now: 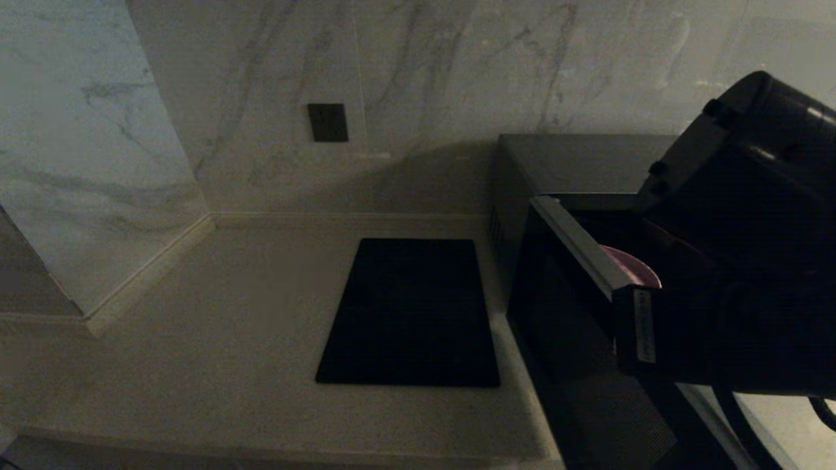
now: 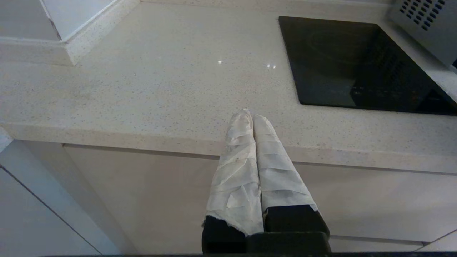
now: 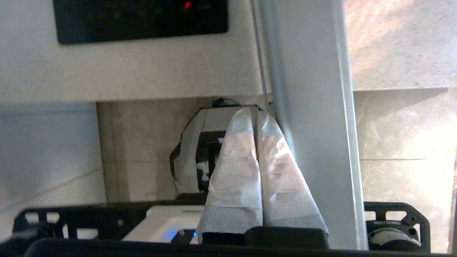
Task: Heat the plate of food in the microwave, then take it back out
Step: Close the microwave oven
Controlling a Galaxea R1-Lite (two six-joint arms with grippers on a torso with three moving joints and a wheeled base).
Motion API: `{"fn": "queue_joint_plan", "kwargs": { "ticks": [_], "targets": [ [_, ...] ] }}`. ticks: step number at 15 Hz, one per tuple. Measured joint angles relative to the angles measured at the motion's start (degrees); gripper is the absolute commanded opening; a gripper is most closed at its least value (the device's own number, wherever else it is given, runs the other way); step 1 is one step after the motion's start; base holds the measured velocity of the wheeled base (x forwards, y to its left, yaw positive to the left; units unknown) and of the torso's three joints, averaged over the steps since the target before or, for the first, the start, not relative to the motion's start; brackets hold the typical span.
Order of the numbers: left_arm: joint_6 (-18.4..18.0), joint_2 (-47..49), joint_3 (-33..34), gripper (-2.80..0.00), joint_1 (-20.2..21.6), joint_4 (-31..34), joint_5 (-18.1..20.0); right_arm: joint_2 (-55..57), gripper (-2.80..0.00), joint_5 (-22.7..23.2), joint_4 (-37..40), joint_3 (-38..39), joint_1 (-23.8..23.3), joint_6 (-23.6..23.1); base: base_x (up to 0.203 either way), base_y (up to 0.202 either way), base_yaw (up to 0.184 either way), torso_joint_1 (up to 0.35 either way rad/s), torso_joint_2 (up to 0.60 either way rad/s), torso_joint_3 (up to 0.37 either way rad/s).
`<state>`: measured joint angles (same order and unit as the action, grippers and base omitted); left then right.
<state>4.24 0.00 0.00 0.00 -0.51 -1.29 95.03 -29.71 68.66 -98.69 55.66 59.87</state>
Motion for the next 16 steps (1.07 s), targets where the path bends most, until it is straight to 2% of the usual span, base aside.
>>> {"fn": "queue_joint_plan", "kwargs": {
  "ticks": [7, 16],
  "targets": [
    [0.01, 0.00, 0.00, -2.80, 0.00, 0.00, 0.00, -1.70, -2.80, -0.23, 0.03, 1.02, -6.15, -0.07, 0.000, 0.000, 0.000, 0.000, 0.00, 0.000],
    [0.05, 0.00, 0.00, -2.80, 0.00, -0.01, 0.01, -2.67, -2.80, -0.08, 0.01, 2.86, -16.91, -0.28, 0.000, 0.000, 0.000, 0.000, 0.00, 0.000]
  ]
}}
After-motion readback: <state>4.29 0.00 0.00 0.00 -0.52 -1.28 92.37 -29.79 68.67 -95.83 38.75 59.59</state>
